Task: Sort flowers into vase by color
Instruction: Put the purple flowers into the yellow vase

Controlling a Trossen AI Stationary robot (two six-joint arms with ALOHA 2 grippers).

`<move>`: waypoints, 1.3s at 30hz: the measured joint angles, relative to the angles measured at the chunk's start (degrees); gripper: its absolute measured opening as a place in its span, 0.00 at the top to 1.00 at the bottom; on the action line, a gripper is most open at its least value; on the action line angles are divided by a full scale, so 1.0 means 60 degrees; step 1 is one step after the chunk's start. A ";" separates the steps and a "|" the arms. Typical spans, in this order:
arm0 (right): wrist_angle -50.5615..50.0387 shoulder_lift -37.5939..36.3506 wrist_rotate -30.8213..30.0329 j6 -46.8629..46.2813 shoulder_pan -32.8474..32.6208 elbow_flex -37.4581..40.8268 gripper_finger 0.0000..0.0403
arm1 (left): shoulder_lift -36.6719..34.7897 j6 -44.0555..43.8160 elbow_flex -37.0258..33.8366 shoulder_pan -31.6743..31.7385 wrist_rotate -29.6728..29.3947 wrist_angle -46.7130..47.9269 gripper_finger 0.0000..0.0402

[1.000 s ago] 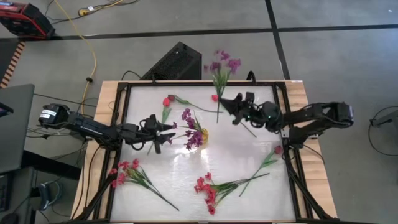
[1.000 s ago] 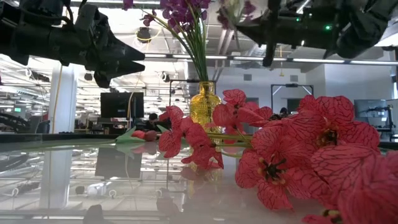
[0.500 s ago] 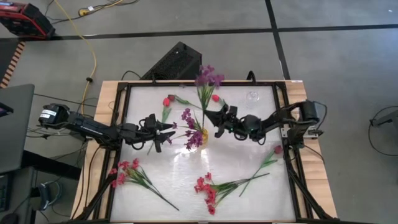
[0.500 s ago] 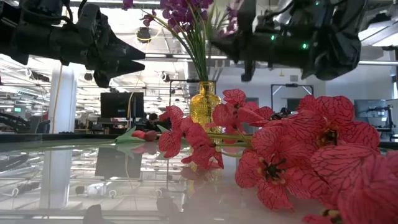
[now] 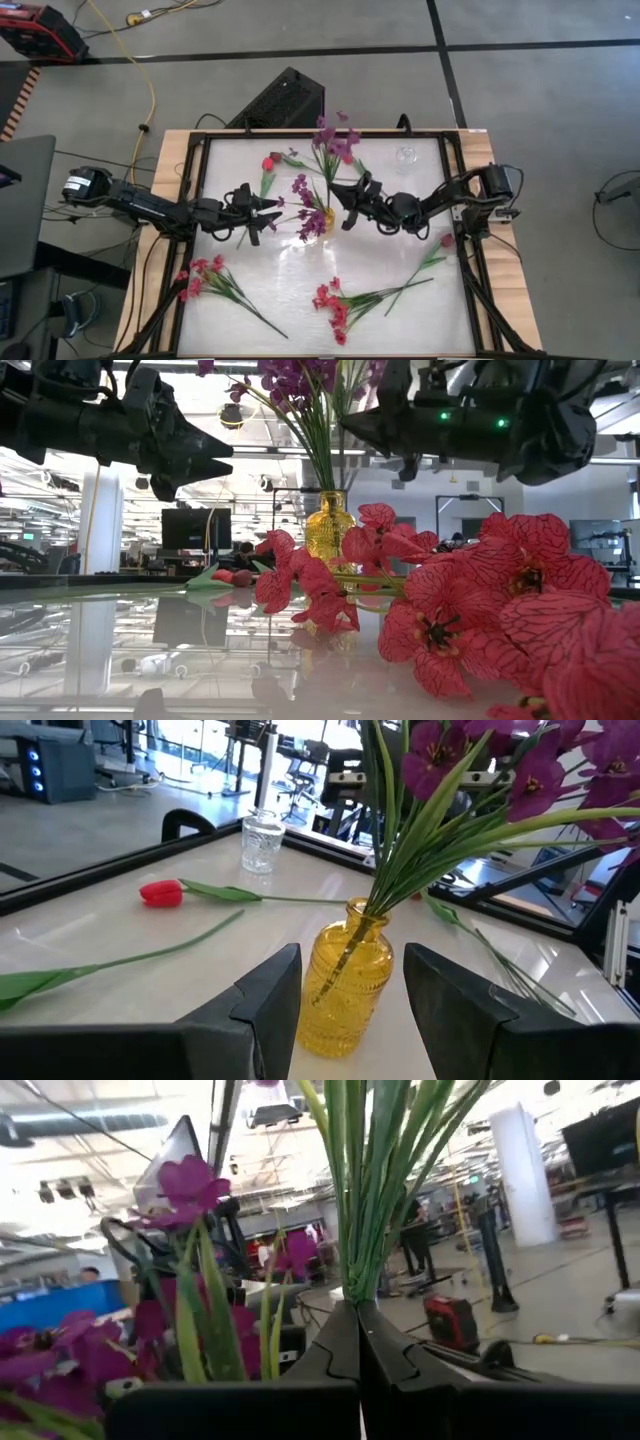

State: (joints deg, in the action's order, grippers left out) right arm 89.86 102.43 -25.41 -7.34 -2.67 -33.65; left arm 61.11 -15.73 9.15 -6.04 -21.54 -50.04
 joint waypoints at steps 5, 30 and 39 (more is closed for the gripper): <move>0.0000 0.0000 -0.0492 0.0526 -0.0175 -0.0009 0.96 | -0.0001 -0.0007 0.0000 0.0000 -0.0006 0.0000 0.58; -0.0010 0.1701 -0.0840 0.1510 -0.0533 -0.0922 0.96 | -0.0001 -0.0098 0.0000 0.0000 -0.0025 0.0021 0.58; -0.0106 0.1300 -0.1326 0.3271 -0.1226 -0.0920 0.92 | -0.0001 0.0000 0.0000 0.0000 -0.0025 0.0066 0.58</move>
State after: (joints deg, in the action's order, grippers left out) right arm 89.23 110.23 -33.36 12.29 -10.02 -39.17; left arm 61.10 -15.73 9.15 -6.04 -21.69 -49.65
